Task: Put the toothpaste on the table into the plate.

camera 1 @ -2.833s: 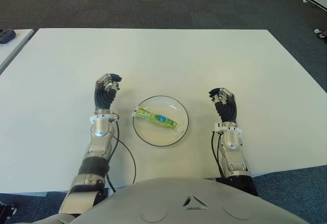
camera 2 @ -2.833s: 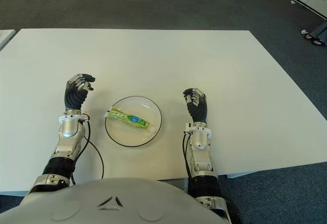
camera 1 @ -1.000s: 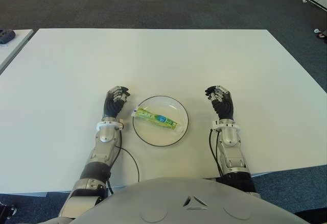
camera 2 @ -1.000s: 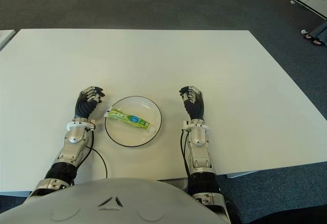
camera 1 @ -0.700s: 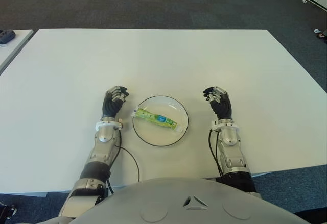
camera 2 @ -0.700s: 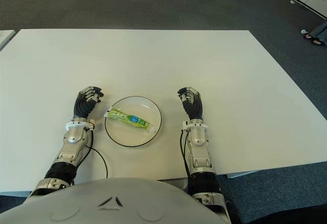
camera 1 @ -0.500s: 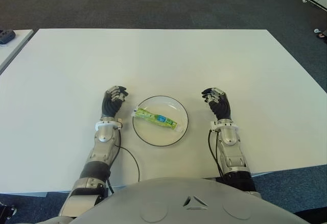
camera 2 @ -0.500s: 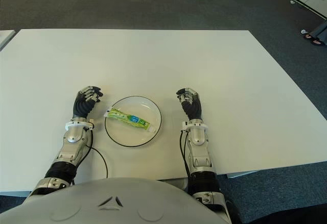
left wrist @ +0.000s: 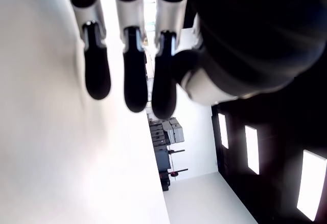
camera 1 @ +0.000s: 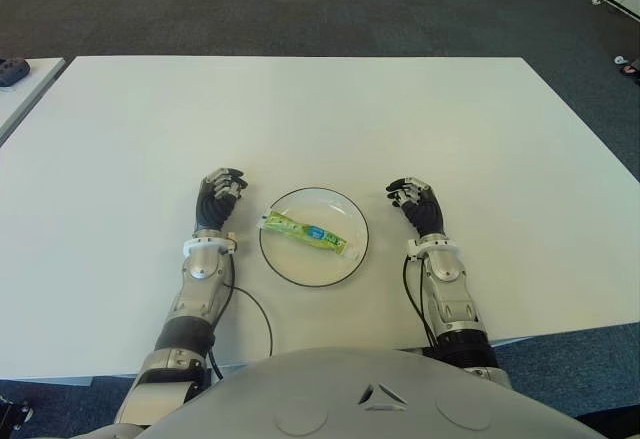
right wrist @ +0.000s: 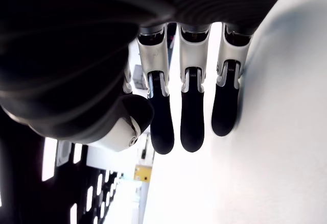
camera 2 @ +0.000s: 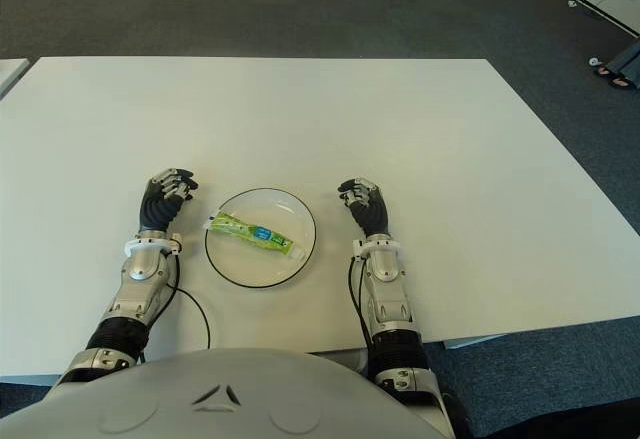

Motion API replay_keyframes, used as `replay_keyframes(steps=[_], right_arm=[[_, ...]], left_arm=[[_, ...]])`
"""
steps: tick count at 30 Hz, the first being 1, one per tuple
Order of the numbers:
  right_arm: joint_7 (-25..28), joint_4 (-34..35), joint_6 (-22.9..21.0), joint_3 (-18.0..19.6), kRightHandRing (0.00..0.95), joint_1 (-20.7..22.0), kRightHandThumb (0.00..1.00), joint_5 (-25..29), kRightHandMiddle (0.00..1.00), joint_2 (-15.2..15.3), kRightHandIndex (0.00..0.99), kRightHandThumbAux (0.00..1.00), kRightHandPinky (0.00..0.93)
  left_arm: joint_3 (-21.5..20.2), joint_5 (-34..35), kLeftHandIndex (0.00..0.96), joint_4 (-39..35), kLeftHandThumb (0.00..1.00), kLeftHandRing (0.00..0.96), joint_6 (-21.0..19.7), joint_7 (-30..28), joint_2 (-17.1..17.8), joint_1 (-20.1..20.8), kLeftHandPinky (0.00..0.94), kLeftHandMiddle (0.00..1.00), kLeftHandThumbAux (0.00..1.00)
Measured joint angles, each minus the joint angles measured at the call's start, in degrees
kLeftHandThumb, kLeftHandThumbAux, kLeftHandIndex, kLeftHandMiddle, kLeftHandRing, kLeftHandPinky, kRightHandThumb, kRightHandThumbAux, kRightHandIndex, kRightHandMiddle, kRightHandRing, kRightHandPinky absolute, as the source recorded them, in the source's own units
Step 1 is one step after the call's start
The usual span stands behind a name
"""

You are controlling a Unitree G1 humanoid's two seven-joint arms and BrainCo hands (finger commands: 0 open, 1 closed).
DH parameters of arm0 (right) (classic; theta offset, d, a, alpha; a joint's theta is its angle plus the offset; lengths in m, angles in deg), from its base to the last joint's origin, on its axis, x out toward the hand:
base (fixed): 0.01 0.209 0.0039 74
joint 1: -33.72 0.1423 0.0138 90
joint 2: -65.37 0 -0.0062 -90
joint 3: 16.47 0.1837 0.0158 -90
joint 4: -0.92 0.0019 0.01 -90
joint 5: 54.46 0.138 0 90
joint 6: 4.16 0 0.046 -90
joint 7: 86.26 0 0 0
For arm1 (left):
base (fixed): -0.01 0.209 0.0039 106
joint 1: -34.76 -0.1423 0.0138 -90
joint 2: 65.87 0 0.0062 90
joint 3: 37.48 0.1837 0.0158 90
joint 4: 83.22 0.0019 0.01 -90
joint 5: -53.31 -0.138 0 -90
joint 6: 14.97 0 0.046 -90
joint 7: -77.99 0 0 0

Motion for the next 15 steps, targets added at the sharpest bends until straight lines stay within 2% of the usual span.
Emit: replay_keyframes(steps=[15], right_arm=[[0.03,-1.43,0.04,-0.02,0.435,1.25,0.717,0.13,0.447,-0.54,0.419,0.734,0.442]], left_arm=[[-0.71,0.00,0.426,-3.57,0.706,0.505,-2.61,0.02,0.02,-2.26,0.485,0.517,0.721]])
